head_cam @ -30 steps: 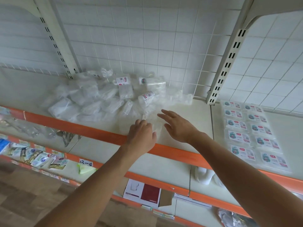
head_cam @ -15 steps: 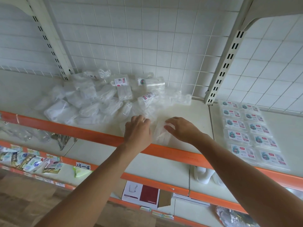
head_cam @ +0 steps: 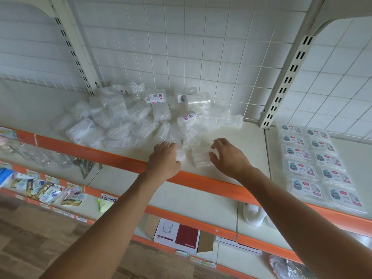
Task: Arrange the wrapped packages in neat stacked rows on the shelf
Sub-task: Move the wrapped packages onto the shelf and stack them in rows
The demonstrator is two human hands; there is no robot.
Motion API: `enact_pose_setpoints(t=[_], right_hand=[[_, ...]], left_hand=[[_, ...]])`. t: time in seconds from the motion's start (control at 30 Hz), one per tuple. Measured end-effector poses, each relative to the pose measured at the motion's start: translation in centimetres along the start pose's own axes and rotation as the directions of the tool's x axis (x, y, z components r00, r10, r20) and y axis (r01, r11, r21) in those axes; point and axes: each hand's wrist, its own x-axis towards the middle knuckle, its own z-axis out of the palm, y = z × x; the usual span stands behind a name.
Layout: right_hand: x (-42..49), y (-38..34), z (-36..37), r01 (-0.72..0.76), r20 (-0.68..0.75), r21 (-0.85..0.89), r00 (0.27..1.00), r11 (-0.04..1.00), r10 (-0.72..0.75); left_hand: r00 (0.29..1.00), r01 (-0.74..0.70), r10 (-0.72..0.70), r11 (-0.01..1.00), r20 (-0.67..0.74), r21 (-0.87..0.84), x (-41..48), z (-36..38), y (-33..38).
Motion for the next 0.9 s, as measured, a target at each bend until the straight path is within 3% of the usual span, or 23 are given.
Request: enact_pose_setpoints(t=[0.13,0.23,0.37,0.47,0.7,0.9], right_hand=[[-0.4,0.3,-0.2,0.026,0.017,0.010,1.000,1.000,-0.026],[-0.7,0.9,-0.7,0.096,0.119,0.052,0.988,0.994,-0.101],[-0.7,1.1,-1.3,0.133,0.156,0.013,0.979,0.991,-0.134],[-0.9,1.7,-2.1,0.100,0.107,-0.001,0.989,0.995,-0.099],[-2.9,5.1,-5.3,-0.023,0.053,0.003,0.998,1.000,0.023],[-6.9,10.4,-9.0,-0.201,-0.023,-0.066,0.980,0.977,0.200]], left_hand=[[0.999,-0.022,0.021,0.999,-0.043,-0.025,-0.1,0.1,-0.8],[0.998,-0.023,0.021,0.999,-0.052,-0.028,0.1,0.0,-1.1],[0.994,-0.065,0.069,0.997,-0.089,0.047,0.1,-0.9,-0.6],[0.983,-0.111,0.121,0.990,-0.139,0.082,-0.3,-1.2,0.4],[0.971,-0.208,0.204,0.978,-0.127,-0.022,-0.4,0.3,3.8],[0.938,-0.340,0.333,0.937,-0.091,-0.073,0.6,2.1,10.8]])
